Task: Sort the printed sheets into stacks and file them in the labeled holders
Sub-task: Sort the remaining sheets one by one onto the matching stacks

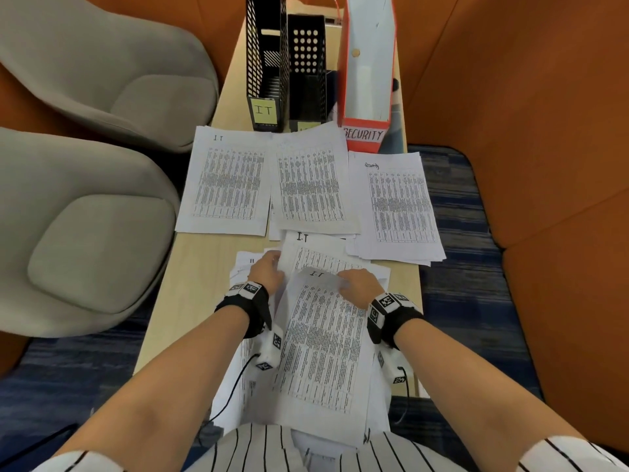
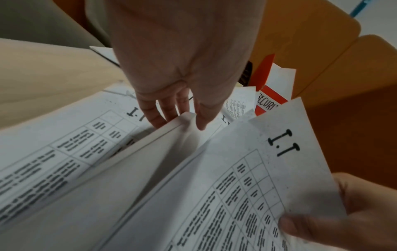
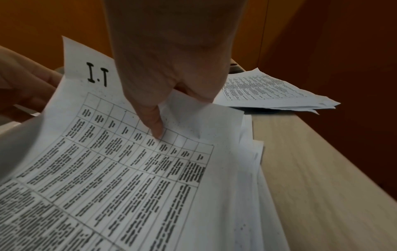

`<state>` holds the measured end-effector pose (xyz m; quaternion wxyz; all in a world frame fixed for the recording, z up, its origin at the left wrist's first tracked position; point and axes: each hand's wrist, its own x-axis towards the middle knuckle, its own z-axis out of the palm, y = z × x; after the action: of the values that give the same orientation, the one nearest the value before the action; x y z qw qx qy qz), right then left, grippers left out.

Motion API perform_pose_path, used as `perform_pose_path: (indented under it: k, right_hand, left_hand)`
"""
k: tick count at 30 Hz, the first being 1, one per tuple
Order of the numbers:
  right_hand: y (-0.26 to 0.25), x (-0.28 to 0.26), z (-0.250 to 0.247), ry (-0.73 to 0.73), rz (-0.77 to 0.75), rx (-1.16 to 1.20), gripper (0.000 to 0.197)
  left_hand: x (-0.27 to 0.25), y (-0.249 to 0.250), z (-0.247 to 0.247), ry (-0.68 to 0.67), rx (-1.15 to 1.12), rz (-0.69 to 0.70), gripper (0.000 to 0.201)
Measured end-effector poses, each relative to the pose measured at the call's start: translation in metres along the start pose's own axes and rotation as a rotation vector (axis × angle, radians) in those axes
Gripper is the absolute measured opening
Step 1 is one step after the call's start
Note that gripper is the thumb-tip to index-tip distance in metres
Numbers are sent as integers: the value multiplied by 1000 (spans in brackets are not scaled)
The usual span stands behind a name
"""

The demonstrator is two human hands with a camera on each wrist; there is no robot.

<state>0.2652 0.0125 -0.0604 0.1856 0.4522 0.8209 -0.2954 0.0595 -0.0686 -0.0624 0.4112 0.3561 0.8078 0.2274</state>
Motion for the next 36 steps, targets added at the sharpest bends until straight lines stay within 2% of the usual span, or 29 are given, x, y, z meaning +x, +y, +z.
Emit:
perform_pose_path:
  k: [3, 6, 10, 12, 14, 18, 20, 23, 26, 29, 31, 32, 34, 36]
  right_hand:
    - [2, 0, 2, -16, 15, 19, 22]
    - [3, -4, -1, 2, 8, 73, 15]
    - [6, -9, -9, 140, -122, 276, 37]
    - [9, -3, -11, 264, -189, 259, 21]
    - [11, 5, -11, 319, -249, 185, 7]
    - [-5, 13, -15, 308, -313, 114, 13]
    - [-15, 13, -20, 265, -304, 111, 10]
    - [-23, 8, -20, 191, -253, 144, 9]
    - [-22, 2, -18, 137, -270, 159, 6]
    - [-23, -4, -16, 133, -281, 222, 36]
    - [-23, -5, -19, 202, -232, 333, 55]
    - [-22, -4, -22, 241, -189, 394, 57]
    - [-17, -2, -31, 306, -134, 413, 42]
    - [-9, 2, -35, 378, -143, 300, 22]
  left_hand:
    - [3, 4, -3, -6, 50, 17, 43]
    - [5, 7, -5, -50, 93, 48, 6]
    - [1, -4, -7, -115, 184, 77, 28]
    - [-8, -9, -8, -85, 290, 136, 33]
    - [-18, -13, -8, -37, 341, 226, 22]
    - [-27, -30, -6, -68, 314, 311, 19]
    - [-27, -40, -5, -72, 301, 308, 20]
    - [-31, -43, -9, -3, 109, 188, 15]
    - [-34, -35, -13, 99, -170, 107, 17]
    - [-34, -28, -12, 54, -362, 71, 40]
    - [-37, -23, -11, -14, -292, 106, 40]
    - [-40, -19, -12, -40, -201, 135, 36]
    - [-42, -18, -11, -68, -85, 198, 38]
    - [-45, -18, -14, -72, -55, 206, 37]
